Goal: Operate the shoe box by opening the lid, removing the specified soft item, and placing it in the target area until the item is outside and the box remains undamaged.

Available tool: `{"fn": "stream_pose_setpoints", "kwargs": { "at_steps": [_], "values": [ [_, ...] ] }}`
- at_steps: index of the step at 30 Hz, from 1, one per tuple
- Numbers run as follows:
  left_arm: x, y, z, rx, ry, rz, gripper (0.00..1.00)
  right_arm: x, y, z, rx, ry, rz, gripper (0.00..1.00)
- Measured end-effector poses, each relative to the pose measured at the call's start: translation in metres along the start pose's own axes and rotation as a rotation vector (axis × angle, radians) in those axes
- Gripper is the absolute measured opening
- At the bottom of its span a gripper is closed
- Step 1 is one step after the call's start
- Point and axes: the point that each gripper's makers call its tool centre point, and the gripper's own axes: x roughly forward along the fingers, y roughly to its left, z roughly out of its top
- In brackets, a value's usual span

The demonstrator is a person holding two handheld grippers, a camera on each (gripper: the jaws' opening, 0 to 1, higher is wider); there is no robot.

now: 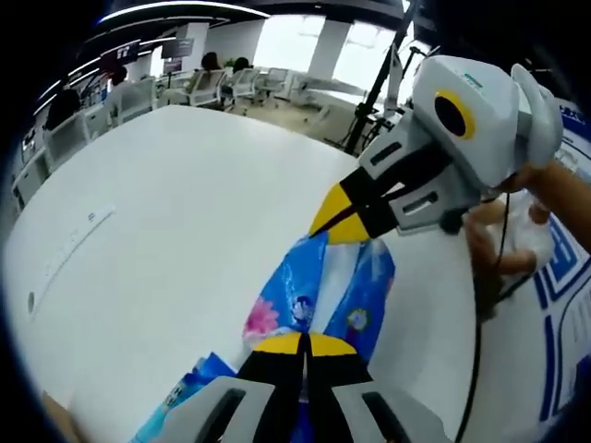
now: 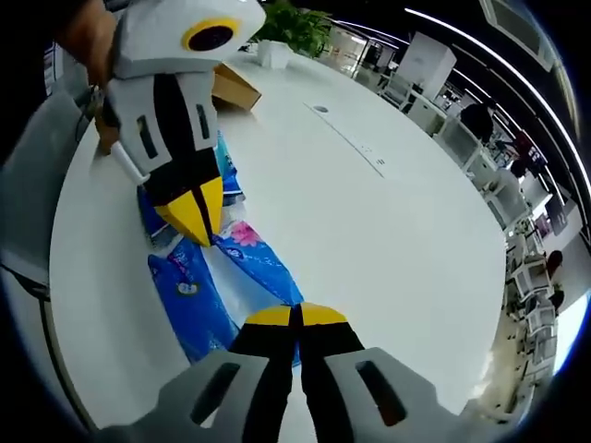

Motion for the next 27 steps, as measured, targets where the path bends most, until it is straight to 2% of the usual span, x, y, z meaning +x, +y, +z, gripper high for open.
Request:
{"fn": "stream_pose_setpoints", "kwargs": {
  "at_steps": [6, 18, 27],
  "values": [
    [0.0000, 0.0004, -0.0016, 0.033, 0.007, 0.010, 0.00, -0.0007, 0.0032, -0.0005, -0.001, 0.007, 0.002, 0.00],
    [-0.0023, -0.0002, -0.0016, 0.048, 0.013, 0.016, 0.00, -0.0046, 0.0070, -0.0027, 0.011, 0.016, 0.002, 0.00],
    [-0.0097, -0.0027, -0.0011, 0.066, 0.010, 0.027, 0.03, -0.0095, 0.0091, -0.0037, 0.017, 0.027, 0.001, 0.04]
  ]
}}
